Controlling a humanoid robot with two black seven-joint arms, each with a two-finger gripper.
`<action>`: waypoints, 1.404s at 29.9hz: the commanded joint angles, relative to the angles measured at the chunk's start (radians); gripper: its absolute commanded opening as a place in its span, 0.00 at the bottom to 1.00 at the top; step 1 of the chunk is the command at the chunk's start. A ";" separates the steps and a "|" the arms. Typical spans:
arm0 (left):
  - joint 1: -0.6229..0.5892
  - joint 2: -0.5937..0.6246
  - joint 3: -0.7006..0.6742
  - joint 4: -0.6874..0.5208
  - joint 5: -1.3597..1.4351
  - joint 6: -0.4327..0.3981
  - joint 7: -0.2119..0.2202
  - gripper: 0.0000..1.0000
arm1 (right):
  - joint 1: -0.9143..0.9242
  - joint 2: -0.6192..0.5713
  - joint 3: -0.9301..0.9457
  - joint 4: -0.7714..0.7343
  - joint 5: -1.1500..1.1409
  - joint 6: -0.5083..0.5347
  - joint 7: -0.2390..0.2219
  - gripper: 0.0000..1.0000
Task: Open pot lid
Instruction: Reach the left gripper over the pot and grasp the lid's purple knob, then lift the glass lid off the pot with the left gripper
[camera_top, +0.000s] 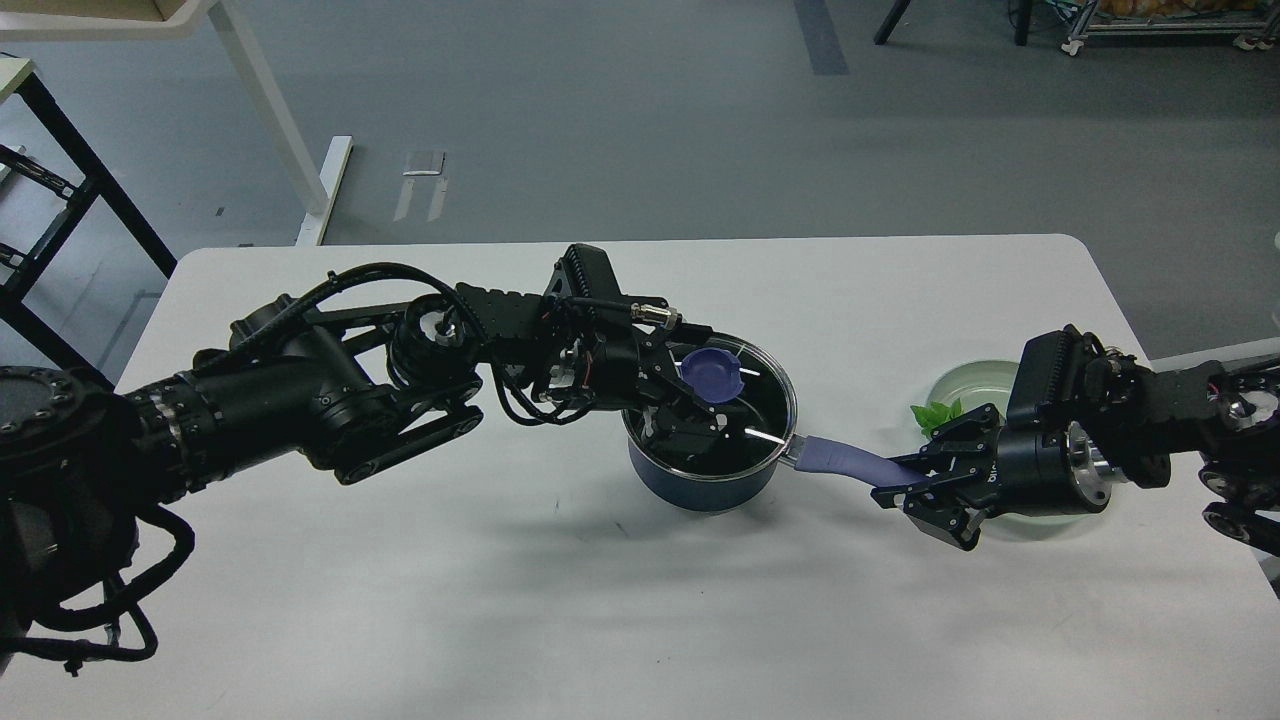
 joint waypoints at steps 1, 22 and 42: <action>0.000 -0.001 0.000 -0.002 0.000 0.000 0.000 0.91 | 0.000 -0.002 0.000 0.000 0.000 0.000 0.000 0.31; -0.055 0.013 -0.003 -0.023 -0.014 0.040 0.000 0.45 | -0.003 -0.017 0.000 0.002 0.003 -0.001 0.000 0.31; 0.117 0.718 0.000 -0.336 -0.147 0.238 0.000 0.47 | -0.005 -0.021 0.001 0.002 0.003 -0.001 0.000 0.31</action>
